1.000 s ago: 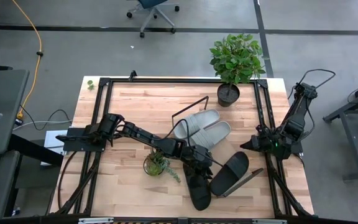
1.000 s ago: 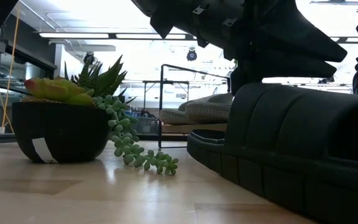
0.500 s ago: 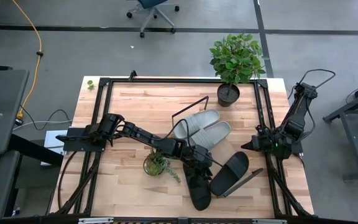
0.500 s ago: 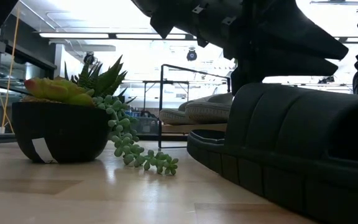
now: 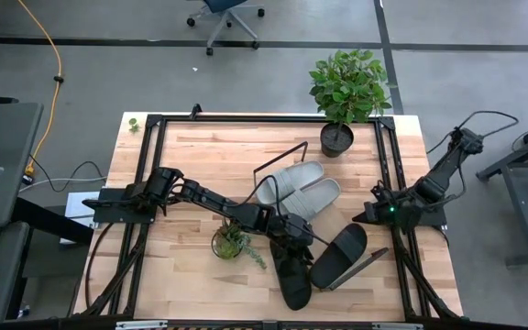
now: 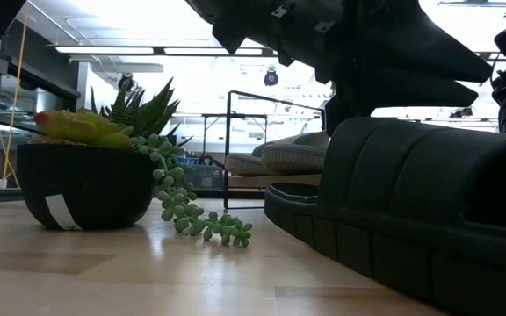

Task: Pick and place slides into the shelf
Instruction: Put the top black slide on the shelf

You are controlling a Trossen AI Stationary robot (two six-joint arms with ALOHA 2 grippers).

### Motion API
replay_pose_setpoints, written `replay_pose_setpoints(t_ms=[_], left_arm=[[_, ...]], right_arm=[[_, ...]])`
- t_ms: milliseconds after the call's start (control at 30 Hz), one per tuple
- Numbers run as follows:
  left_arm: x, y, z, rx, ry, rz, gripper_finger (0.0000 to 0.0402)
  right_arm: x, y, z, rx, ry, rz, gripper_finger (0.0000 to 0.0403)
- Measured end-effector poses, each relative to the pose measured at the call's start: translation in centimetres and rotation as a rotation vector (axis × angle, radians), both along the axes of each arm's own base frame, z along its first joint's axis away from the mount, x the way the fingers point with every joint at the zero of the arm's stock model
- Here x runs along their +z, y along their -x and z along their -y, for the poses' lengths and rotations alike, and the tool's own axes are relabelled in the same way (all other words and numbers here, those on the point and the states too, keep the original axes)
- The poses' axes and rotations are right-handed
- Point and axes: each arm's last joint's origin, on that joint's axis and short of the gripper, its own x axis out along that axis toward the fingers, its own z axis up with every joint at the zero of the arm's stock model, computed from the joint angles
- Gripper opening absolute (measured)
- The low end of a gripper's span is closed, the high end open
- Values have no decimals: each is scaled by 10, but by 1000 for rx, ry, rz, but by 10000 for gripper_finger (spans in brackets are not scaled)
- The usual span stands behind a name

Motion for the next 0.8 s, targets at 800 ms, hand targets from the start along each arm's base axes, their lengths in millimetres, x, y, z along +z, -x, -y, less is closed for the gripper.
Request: replay_pose_setpoints(t_ms=[800], left_arm=[[102, 26, -54, -224, -386, -345, 5]], right_arm=[[0, -13, 6, 71, 37, -38, 0]])
